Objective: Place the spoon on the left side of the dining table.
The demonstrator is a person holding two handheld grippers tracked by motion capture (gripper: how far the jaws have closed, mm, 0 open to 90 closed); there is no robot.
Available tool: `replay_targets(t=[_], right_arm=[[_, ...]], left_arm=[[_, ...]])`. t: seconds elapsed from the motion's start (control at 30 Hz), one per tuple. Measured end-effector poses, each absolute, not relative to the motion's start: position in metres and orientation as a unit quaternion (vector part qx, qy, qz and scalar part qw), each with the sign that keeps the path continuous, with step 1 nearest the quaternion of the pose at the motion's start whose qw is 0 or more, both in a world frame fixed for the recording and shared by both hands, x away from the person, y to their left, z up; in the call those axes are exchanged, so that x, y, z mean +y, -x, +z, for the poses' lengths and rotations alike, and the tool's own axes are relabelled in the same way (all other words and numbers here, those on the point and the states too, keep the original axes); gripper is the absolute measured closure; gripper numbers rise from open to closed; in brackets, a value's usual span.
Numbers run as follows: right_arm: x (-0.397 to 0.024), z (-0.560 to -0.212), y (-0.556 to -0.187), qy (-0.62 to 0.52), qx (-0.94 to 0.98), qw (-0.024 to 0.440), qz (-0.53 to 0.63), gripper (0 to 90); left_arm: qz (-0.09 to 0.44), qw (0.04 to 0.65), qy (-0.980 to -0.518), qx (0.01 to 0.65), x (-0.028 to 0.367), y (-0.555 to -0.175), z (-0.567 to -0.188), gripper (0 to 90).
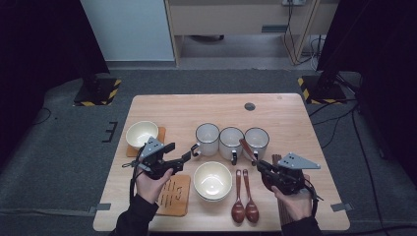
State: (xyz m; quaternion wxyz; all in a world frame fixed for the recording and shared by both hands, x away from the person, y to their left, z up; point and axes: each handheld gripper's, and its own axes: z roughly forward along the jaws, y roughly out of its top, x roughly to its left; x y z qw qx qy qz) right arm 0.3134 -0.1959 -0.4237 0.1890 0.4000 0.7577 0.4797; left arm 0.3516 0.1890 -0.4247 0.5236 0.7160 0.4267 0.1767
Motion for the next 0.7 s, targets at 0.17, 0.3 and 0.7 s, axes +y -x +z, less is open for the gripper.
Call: replay_targets(t=[0.17,0.3,0.7], right_arm=[[-0.195,-0.419,-0.314,-0.393,0.755,0.19,0.489,81.2],[-0.194,-0.416,-0.315,-0.386,0.753,0.189,0.498,81.2],[-0.19,-0.408,-0.317,-0.373,0.752,0.193,0.508,81.2]], left_arm=[[0.176,0.532,-0.717,0.415,0.181,-0.351,-0.418,25.5],[0.177,0.536,-0.718,0.407,0.173,-0.35,-0.413,25.6],[0.174,0.548,-0.717,0.394,0.161,-0.347,-0.403,26.5]])
